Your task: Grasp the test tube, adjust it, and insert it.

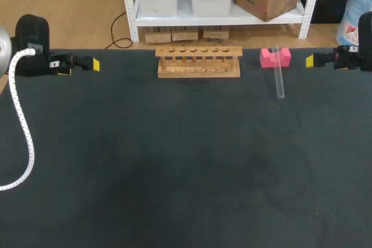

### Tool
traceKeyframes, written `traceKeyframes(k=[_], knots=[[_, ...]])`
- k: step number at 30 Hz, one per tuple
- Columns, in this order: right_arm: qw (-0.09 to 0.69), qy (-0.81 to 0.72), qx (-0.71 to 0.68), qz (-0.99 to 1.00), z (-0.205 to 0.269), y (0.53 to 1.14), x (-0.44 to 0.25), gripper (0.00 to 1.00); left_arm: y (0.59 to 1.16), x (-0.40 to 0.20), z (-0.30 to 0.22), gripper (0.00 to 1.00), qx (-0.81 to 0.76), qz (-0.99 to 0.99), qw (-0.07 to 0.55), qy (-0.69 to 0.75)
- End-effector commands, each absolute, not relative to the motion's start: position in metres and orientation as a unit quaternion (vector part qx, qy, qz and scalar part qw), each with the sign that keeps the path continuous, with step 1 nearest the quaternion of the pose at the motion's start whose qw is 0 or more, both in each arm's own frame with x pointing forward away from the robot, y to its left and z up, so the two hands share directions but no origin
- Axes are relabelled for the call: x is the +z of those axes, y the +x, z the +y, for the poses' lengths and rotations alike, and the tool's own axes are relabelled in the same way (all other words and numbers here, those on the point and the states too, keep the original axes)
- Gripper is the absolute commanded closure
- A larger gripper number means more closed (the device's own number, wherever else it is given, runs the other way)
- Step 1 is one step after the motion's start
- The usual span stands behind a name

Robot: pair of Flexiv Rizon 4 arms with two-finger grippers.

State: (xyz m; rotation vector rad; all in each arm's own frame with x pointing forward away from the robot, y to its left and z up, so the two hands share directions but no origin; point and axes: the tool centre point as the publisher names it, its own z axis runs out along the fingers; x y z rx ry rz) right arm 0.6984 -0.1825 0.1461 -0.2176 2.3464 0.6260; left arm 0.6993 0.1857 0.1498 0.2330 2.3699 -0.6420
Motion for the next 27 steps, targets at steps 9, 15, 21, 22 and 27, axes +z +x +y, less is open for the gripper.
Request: traceKeyframes(k=[9, 15, 21, 22, 27], knots=[[0.344, -0.083, 0.239, 0.904, -0.182, 0.697, 0.147, 0.00, 0.700, 0.151, 0.184, 0.00, -0.242, 0.909, 0.329, 0.088], [0.344, -0.083, 0.239, 0.904, -0.182, 0.697, 0.147, 0.00, 0.709, 0.154, 0.189, 0.00, -0.258, 0.894, 0.348, 0.111], [0.344, -0.083, 0.239, 0.904, -0.182, 0.697, 0.147, 0.00, 0.732, 0.163, 0.212, 0.00, -0.275, 0.853, 0.391, 0.210], [0.344, -0.083, 0.239, 0.904, -0.182, 0.697, 0.147, 0.00, 0.737, 0.165, 0.215, 0.00, -0.271, 0.846, 0.400, 0.227], [0.344, -0.083, 0.239, 0.904, -0.182, 0.697, 0.147, 0.00, 0.756, 0.169, 0.226, 0.00, -0.295, 0.787, 0.425, 0.336]])
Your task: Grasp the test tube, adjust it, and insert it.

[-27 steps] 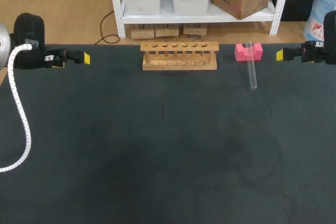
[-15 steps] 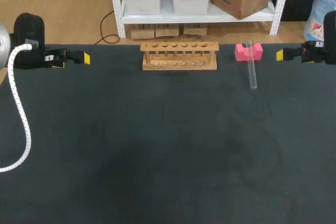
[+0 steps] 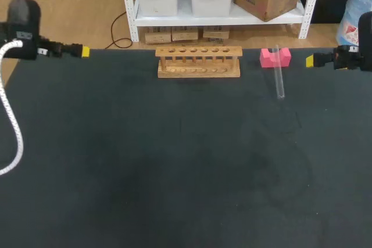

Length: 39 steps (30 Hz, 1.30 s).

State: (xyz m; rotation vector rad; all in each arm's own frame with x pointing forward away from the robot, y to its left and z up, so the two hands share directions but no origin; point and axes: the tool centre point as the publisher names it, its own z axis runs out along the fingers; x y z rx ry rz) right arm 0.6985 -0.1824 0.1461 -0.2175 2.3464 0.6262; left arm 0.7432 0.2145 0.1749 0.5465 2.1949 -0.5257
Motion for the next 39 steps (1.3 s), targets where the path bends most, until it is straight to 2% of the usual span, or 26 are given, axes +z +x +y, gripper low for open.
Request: traceKeyframes(k=[1, 12, 18, 29, 39], knots=[[0.344, -0.083, 0.239, 0.904, -0.182, 0.697, 0.147, 0.00, 0.761, 0.169, 0.227, 0.00, -0.292, 0.780, 0.427, 0.353], [0.344, -0.083, 0.239, 0.904, -0.182, 0.697, 0.147, 0.00, 0.807, 0.160, 0.227, 0.00, -0.340, 0.655, 0.452, 0.501], [0.344, -0.083, 0.239, 0.904, -0.182, 0.697, 0.147, 0.00, 0.830, 0.143, 0.222, 0.00, -0.339, 0.625, 0.445, 0.544], [0.344, -0.083, 0.239, 0.904, -0.182, 0.697, 0.147, 0.00, 0.867, 0.117, 0.200, 0.00, -0.336, 0.613, 0.451, 0.555], [0.344, -0.083, 0.239, 0.904, -0.182, 0.697, 0.147, 0.00, 0.879, 0.108, 0.179, 0.00, -0.361, 0.597, 0.443, 0.563]])
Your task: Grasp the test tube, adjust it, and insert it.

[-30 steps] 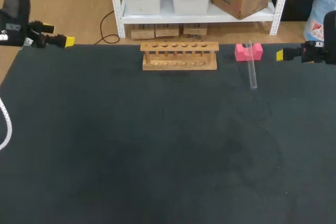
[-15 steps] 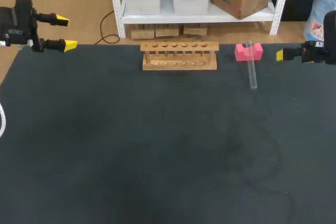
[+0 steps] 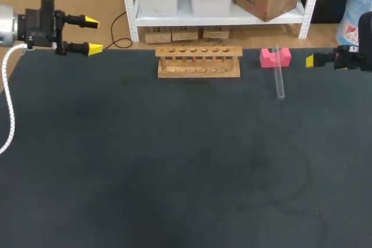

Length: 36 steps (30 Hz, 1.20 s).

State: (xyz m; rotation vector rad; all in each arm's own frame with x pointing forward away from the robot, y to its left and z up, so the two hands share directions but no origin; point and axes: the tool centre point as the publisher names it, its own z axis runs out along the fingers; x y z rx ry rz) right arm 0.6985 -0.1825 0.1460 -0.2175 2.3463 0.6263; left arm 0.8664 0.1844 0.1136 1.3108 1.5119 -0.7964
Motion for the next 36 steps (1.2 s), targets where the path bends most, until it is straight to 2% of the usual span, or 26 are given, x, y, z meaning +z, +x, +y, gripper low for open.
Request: traceKeyframes(k=[1, 14, 18, 25, 36], knots=[[0.344, -0.083, 0.239, 0.904, -0.182, 0.697, 0.147, 0.00, 0.880, 0.108, 0.178, 0.00, -0.361, 0.597, 0.442, 0.564], [0.344, -0.083, 0.239, 0.904, -0.182, 0.697, 0.147, 0.00, 0.881, 0.108, 0.174, 0.00, -0.358, 0.598, 0.440, 0.566], [0.374, -0.081, 0.143, 0.913, -0.192, 0.704, 0.154, 0.00, 0.881, 0.108, 0.174, 0.00, -0.358, 0.598, 0.440, 0.566], [0.420, -0.061, 0.001, 0.905, -0.178, 0.720, 0.158, 0.00, 0.881, 0.108, 0.174, 0.00, -0.358, 0.598, 0.440, 0.566], [0.424, -0.068, -0.051, 0.902, -0.145, 0.744, 0.148, 0.00, 0.881, 0.108, 0.174, 0.00, -0.358, 0.598, 0.440, 0.566]])
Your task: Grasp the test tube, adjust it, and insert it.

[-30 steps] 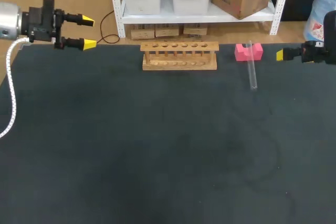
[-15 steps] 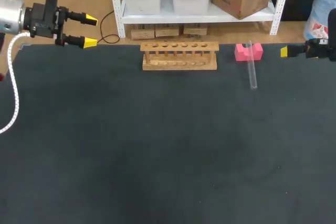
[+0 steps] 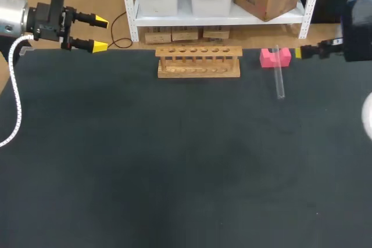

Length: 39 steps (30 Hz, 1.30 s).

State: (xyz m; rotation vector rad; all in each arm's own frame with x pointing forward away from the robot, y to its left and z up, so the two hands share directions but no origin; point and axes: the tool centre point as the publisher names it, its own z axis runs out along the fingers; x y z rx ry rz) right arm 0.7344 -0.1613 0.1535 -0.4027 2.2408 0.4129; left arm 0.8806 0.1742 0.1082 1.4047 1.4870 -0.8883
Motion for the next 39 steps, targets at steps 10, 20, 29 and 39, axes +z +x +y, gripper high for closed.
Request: traceKeyframes(k=[10, 20, 29, 39], knots=[[0.392, -0.023, -0.083, 0.916, -0.121, 0.776, 0.111, 0.00, 0.881, 0.108, 0.174, 0.00, -0.358, 0.598, 0.440, 0.566], [0.374, 0.016, -0.116, 0.920, -0.126, 0.812, 0.076, 0.00, 0.881, 0.108, 0.174, 0.00, -0.358, 0.598, 0.440, 0.566], [0.357, 0.003, -0.137, 0.924, -0.139, 0.827, 0.044, 0.00, 0.881, 0.108, 0.174, 0.00, -0.358, 0.598, 0.440, 0.566], [0.343, -0.016, -0.117, 0.932, -0.137, 0.839, 0.021, 0.00, 0.881, 0.108, 0.174, 0.00, -0.358, 0.598, 0.440, 0.566]])
